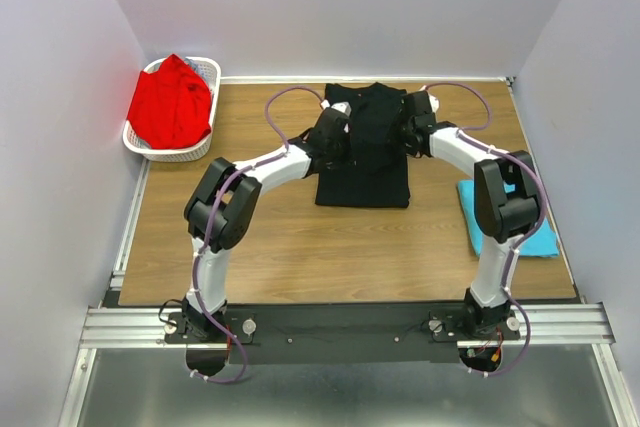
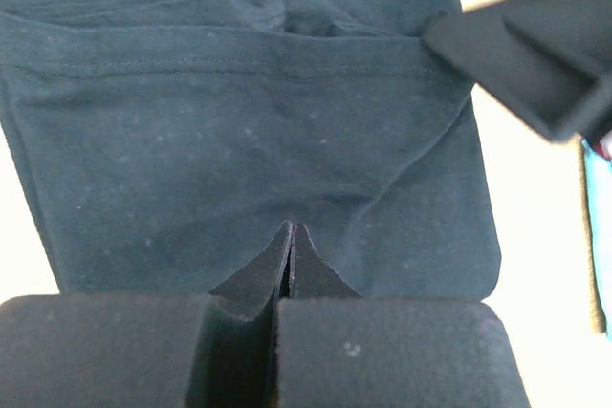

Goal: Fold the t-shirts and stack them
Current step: Fold the tshirt

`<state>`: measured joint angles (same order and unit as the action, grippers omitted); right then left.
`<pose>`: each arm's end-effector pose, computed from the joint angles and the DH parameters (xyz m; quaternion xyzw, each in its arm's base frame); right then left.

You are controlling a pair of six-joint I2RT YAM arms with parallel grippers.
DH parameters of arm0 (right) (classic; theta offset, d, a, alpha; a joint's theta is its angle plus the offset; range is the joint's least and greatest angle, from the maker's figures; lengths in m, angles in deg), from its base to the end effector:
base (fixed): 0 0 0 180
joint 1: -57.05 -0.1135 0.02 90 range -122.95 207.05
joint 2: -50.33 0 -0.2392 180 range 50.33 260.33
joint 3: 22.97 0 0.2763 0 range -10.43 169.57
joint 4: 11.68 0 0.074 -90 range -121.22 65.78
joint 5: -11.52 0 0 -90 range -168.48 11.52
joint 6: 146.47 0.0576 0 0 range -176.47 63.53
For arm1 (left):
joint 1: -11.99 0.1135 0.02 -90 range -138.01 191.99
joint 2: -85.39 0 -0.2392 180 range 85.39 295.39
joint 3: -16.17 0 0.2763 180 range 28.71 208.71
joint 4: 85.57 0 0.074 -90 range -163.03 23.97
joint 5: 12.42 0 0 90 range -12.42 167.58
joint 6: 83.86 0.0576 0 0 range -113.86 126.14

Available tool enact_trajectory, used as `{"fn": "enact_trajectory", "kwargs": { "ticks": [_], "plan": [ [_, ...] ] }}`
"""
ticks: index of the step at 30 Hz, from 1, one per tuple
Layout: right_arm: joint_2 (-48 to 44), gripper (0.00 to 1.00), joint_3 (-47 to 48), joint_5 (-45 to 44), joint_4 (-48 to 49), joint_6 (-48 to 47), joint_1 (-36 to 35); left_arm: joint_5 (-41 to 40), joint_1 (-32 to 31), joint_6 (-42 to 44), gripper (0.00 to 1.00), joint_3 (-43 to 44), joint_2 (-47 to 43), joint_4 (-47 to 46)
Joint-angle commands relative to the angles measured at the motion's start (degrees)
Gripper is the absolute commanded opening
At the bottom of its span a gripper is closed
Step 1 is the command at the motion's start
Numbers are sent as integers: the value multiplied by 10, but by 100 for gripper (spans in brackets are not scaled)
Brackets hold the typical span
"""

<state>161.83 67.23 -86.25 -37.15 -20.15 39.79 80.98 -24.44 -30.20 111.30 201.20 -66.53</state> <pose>0.4367 0.1275 0.1402 0.1782 0.9106 0.1094 0.3565 0.3872 -0.2900 0.1472 0.0133 0.9049 -0.2735 0.3259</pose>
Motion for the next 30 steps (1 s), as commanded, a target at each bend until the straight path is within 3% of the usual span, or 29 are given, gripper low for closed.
{"fn": "enact_trajectory", "kwargs": {
  "ticks": [1, 10, 17, 27, 30],
  "plan": [
    [55, 58, 47, 25, 6, 4, 8, 13, -12, -3, 0, -8, -3, -4],
    [73, 59, 48, 7, 8, 24, 21, 21, -22, -2, 0, -35, -16, -13],
    [23, 59, 33, 23, 12, 15, 44, 48, -31, 9, 0, -9, -4, -25],
    [60, 57, 44, 199, 39, 6, 101, 88, -62, 36, 0, 112, 68, -33],
    [67, 47, 42, 230, 53, 4, 109, 92, -63, 34, 0, 146, 100, -29]
  ]
}}
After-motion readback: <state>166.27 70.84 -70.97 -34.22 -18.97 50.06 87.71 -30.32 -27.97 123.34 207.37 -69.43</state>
